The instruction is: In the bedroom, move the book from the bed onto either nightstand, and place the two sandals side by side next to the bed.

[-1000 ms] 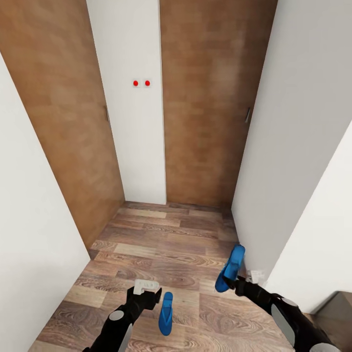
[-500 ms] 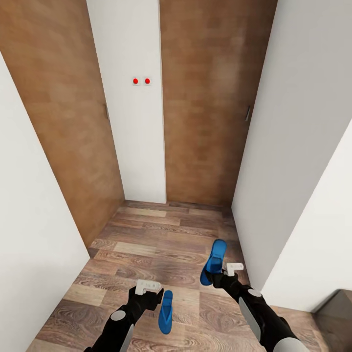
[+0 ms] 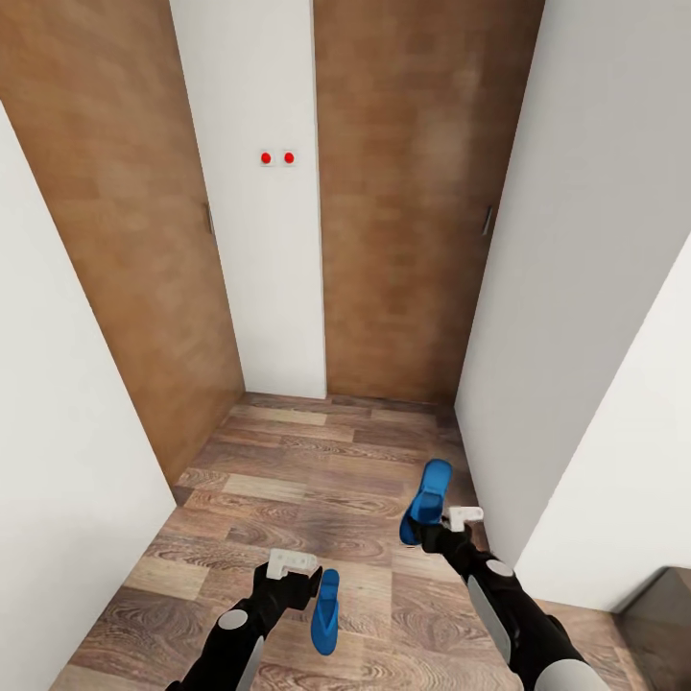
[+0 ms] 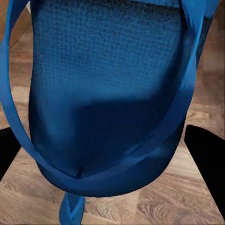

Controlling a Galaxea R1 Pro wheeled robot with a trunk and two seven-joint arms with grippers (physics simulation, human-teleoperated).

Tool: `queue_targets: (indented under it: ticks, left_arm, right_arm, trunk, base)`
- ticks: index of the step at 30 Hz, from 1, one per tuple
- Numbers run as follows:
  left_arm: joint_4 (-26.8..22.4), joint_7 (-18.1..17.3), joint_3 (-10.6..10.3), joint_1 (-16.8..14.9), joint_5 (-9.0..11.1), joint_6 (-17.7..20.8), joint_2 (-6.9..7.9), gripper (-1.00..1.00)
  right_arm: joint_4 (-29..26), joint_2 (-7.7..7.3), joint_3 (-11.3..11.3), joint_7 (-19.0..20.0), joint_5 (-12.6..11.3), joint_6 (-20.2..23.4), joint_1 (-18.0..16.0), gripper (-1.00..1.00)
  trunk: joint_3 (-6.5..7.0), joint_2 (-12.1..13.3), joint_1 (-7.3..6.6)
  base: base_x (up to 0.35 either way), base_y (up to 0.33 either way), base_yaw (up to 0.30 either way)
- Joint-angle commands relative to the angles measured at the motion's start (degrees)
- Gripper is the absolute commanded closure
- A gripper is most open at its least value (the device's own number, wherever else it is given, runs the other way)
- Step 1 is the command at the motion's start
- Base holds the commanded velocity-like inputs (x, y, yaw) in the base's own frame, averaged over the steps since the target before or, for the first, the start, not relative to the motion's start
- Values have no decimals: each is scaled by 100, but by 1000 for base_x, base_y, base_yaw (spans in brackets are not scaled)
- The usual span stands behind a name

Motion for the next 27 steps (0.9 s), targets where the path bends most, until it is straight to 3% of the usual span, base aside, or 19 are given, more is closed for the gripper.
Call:
queue_targets:
  ticks: [1, 4, 11, 15, 27]
  left_arm:
    - [-10, -26, 8, -2, -39, 30, -3, -100]
    - [-8, -26, 8, -2, -38, 30, -3, -100]
    - [12, -25, -100, -1, -40, 27, -30, -100]
    - [12, -20, -157, -2, -42, 29, -37, -100]
    - [16, -17, -168, -2, -37, 30, -44, -100]
  right_arm:
    - [-6, -8, 24, -141, -57, -146, -1, 100]
    - [-10, -17, 35, -420, -47, -963, -1, 100]
    - [36, -48, 30, -520, -49, -1758, -1, 100]
    - [48, -33, 47, -521, -50, -2541, -1, 100]
    - [72, -21, 50, -520, -49, -2771, -1, 100]
  trunk:
    - [-6, -3, -1]
    - [-6, -3, -1]
    - [-6, -3, -1]
    - [-24, -43, 21]
    - [-239, -524, 285]
  base:
    - [0, 0, 0]
    - [0, 0, 0]
    - [0, 0, 0]
    - [0, 0, 0]
    - [0, 0, 0]
